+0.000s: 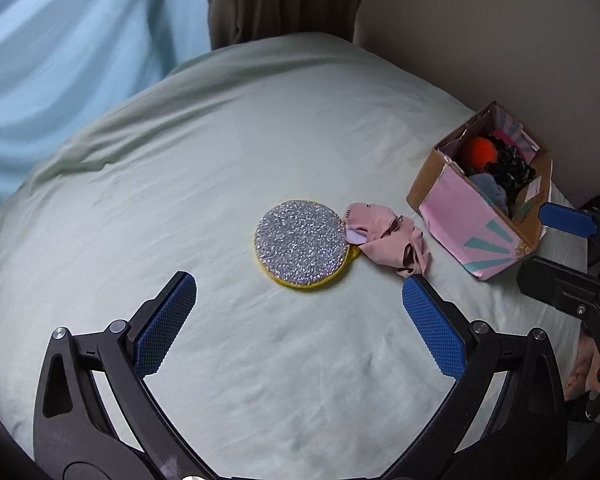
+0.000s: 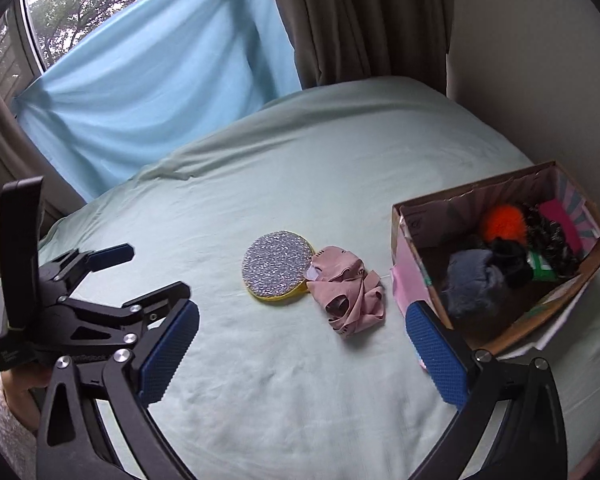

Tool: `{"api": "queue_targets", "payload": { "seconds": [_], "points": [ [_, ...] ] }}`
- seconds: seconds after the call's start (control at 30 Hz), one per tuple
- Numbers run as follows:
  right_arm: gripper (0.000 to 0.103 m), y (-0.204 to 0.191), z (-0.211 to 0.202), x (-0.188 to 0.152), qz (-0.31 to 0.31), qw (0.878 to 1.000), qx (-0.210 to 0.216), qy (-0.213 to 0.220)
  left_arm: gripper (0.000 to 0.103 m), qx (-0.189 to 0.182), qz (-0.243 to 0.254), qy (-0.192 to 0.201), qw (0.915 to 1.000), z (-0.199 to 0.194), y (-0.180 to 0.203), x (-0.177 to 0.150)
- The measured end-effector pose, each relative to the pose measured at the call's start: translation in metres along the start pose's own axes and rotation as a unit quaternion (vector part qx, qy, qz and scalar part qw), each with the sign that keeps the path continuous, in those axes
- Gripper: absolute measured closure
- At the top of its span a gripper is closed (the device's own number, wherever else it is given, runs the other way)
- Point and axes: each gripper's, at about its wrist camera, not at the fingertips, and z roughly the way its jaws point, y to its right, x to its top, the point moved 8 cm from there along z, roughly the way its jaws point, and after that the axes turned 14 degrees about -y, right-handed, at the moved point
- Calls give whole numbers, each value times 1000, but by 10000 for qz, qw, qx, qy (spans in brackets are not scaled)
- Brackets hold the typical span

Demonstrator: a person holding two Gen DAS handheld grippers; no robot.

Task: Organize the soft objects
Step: 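Grasp silver glitter pad with left tool while right tool grasps pink fabric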

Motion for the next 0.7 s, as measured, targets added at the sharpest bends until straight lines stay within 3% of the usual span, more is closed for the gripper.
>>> {"api": "queue_targets", "payload": {
  "seconds": [0.2, 0.37, 0.47, 0.7],
  "points": [
    [0, 17, 60, 0, -111, 9998, -135, -137, 0, -300, 642, -184, 9973, 72, 0, 32],
    [0, 23, 98, 0, -559, 9973, -384, -275, 0, -599, 1124, -416, 9910, 118, 13, 47],
    [2, 18, 109, 5, -1143, 9908, -704, -160, 1, -591, 1481, -534, 9858, 139, 24, 50],
    [3, 9, 132, 8, -2121, 9689, -1273, -56, 1, -578, 1775, -709, 9799, 161, 23, 53]
  ]
}}
